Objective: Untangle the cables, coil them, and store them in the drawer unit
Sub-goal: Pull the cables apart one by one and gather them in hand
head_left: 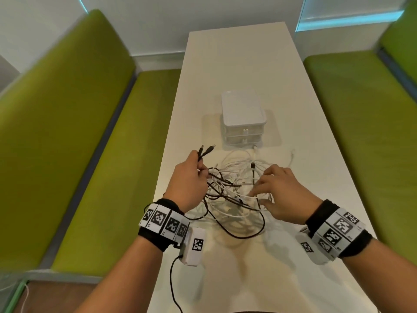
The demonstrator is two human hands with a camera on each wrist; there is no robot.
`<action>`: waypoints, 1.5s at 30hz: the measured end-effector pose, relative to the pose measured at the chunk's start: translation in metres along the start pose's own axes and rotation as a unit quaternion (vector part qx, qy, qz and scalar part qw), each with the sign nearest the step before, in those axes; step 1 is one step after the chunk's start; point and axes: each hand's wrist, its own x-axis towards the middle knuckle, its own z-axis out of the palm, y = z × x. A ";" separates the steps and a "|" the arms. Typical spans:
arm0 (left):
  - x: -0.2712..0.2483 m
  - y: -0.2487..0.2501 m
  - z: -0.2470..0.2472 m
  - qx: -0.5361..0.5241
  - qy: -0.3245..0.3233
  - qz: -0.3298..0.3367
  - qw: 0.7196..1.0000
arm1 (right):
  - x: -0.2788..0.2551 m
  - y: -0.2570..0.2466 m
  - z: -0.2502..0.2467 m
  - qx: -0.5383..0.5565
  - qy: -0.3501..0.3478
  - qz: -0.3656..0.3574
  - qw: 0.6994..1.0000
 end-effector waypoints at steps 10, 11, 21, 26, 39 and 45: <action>-0.010 0.029 0.013 -0.085 -0.087 0.084 0.989 | 0.023 -0.026 -0.015 0.176 0.150 0.028 0.973; -0.010 0.031 0.011 -0.074 -0.090 0.100 0.988 | 0.026 -0.026 -0.014 0.165 0.106 0.051 0.979; -0.018 0.011 0.004 -0.040 -0.046 0.111 0.992 | 0.032 -0.005 -0.005 0.184 0.015 0.223 0.957; -0.014 0.005 -0.017 -0.060 0.011 0.073 0.995 | 0.020 0.027 -0.003 0.124 0.064 0.307 0.942; -0.014 0.014 0.012 0.178 -0.164 0.002 0.970 | 0.022 -0.027 -0.025 0.282 0.104 0.001 0.954; -0.015 0.026 -0.001 -0.022 -0.084 0.088 0.992 | 0.036 -0.033 -0.005 0.125 0.031 -0.015 0.992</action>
